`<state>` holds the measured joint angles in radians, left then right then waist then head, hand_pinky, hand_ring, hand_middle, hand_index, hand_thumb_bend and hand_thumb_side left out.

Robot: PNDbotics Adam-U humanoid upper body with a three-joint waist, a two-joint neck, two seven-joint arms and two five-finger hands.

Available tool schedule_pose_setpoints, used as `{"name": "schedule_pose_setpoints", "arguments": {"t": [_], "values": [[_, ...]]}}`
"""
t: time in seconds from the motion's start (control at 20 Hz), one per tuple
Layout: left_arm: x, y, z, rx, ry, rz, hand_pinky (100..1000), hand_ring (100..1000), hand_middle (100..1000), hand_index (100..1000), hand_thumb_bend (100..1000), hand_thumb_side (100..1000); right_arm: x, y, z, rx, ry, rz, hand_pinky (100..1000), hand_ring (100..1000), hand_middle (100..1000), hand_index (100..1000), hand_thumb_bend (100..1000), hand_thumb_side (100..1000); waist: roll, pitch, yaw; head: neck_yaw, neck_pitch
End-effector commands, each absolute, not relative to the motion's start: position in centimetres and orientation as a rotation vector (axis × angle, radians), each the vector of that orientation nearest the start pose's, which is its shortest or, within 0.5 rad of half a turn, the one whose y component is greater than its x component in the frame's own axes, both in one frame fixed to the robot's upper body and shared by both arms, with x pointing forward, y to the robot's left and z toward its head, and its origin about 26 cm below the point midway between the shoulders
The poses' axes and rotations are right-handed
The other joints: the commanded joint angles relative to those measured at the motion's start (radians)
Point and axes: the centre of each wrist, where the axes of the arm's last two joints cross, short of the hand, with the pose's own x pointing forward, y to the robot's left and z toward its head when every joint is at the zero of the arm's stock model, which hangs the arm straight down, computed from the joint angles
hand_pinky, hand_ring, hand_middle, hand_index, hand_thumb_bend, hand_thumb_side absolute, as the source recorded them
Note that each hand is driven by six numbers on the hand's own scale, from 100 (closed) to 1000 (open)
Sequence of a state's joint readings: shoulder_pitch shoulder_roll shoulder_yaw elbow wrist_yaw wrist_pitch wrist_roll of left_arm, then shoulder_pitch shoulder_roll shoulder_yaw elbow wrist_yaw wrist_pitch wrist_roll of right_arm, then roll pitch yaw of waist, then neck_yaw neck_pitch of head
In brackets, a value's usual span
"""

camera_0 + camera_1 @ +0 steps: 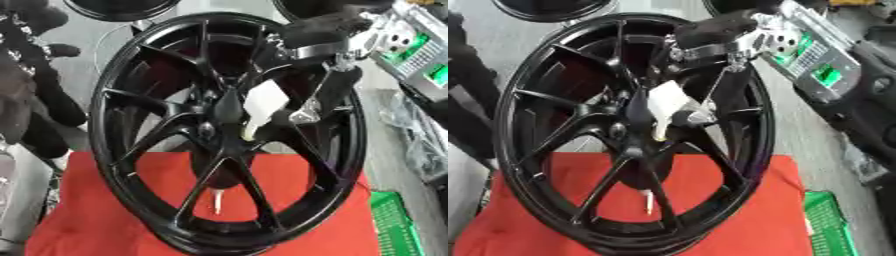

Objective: Pull the pin out of the wheel hub.

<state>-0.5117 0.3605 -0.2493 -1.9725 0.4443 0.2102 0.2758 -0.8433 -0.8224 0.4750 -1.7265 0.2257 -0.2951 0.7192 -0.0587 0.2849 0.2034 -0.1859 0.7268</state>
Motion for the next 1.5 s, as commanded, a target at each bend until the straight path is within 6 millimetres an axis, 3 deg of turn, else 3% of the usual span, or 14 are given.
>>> {"name": "schedule_pose_setpoints", "arguments": {"t": [0.05, 0.45, 0.75, 1.05, 1.3, 1.5], "values": [[30.8, 18.7, 24.1, -0.327, -2.106, -0.21, 618, 797, 608, 679, 100, 691, 35.3, -23.1, 30.6, 0.545, 2.166, -2.685, 738, 547, 366, 532, 173, 289, 0.002, -0.019, -0.003, -0.002, -0.008], [30.8, 18.9, 23.9, -0.318, -2.103, -0.202, 618, 797, 606, 679, 100, 690, 33.0, -23.3, 33.8, 0.645, 2.324, -2.48, 686, 485, 277, 437, 162, 305, -0.002, -0.026, -0.007, -0.006, -0.005], [30.9, 19.2, 23.8, -0.303, -2.102, -0.187, 619, 798, 606, 680, 100, 689, 31.4, -25.2, 36.3, 0.744, 2.415, -2.406, 680, 492, 258, 415, 160, 303, -0.008, -0.031, -0.01, -0.008, -0.005], [31.2, 19.8, 23.4, -0.258, -2.091, -0.133, 619, 800, 608, 682, 112, 698, 31.6, -31.2, 37.9, 0.918, 2.716, -2.311, 666, 488, 246, 408, 100, 220, -0.015, -0.039, -0.02, -0.006, -0.012], [31.2, 20.2, 23.2, -0.237, -2.084, -0.122, 619, 800, 607, 681, 110, 699, 30.5, -37.3, 38.8, 1.198, 2.97, -2.053, 657, 481, 240, 405, 100, 153, -0.018, -0.042, -0.037, 0.01, 0.002], [31.2, 20.7, 23.1, -0.21, -2.086, -0.109, 618, 800, 606, 681, 109, 701, 29.1, -42.3, 38.6, 1.503, 3.13, -1.746, 649, 478, 235, 402, 100, 100, -0.017, -0.039, -0.063, 0.036, 0.004]]}}
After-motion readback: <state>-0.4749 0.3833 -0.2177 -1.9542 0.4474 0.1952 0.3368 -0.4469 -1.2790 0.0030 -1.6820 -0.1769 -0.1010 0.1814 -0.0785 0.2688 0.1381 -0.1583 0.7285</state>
